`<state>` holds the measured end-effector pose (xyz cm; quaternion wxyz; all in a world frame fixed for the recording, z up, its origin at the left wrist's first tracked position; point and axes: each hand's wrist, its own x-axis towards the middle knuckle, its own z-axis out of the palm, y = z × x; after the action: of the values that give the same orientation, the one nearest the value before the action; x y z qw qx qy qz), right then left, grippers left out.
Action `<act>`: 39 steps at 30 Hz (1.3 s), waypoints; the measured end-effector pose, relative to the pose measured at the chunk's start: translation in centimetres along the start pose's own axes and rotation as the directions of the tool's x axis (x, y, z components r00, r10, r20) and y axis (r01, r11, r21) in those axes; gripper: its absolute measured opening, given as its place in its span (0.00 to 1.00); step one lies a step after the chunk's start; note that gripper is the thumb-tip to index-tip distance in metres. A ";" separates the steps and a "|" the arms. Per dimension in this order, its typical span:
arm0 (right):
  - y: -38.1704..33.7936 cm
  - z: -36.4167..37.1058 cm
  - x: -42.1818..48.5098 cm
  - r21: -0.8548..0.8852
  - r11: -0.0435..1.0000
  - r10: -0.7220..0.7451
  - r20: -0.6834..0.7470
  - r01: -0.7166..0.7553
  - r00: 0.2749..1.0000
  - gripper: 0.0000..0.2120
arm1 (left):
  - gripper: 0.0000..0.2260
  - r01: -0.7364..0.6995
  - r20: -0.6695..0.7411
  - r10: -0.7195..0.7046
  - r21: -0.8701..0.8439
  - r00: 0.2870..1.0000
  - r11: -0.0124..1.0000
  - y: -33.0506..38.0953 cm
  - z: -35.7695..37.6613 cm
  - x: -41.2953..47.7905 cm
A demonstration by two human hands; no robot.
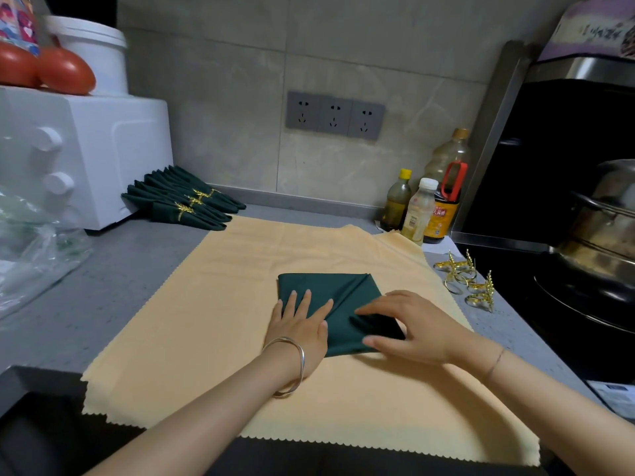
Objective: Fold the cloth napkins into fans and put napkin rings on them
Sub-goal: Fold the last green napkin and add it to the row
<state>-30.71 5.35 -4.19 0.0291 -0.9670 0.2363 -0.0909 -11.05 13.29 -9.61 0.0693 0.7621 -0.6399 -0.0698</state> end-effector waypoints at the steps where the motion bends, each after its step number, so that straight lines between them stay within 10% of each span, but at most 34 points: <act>1: 0.3 0.2 -0.4 -0.036 0.999 -0.006 0.024 0.007 1.000 0.27 | 0.22 0.003 0.000 -0.003 0.002 1.000 1.000 0.0 0.0 0.0; 7: 1.6 1.1 -1.2 -0.104 0.995 -0.001 0.063 0.007 0.998 0.24 | 0.22 0.009 -0.008 -0.009 -0.014 1.000 1.000 0.2 -0.1 -0.1; 12: 2.6 0.5 -0.5 0.449 0.865 0.222 0.056 -0.223 0.973 0.14 | 0.23 -0.031 -0.028 0.029 -0.108 0.999 0.994 -0.3 -0.2 -0.2; 20: 2.6 0.8 1.3 0.690 0.639 0.400 0.080 -0.340 0.913 0.09 | 0.23 -0.018 0.041 0.030 -0.263 0.999 0.965 -0.1 -0.7 -0.6; 39: 3.5 2.8 4.7 0.506 0.733 0.513 0.029 -0.455 0.858 0.08 | 0.24 -0.031 0.034 0.041 -0.262 0.999 0.965 -1.4 -2.2 2.3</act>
<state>-27.63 0.08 -6.49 0.2854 -0.8244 0.4496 -0.1917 -8.87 11.26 -7.78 0.1579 0.7330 -0.6401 -0.1673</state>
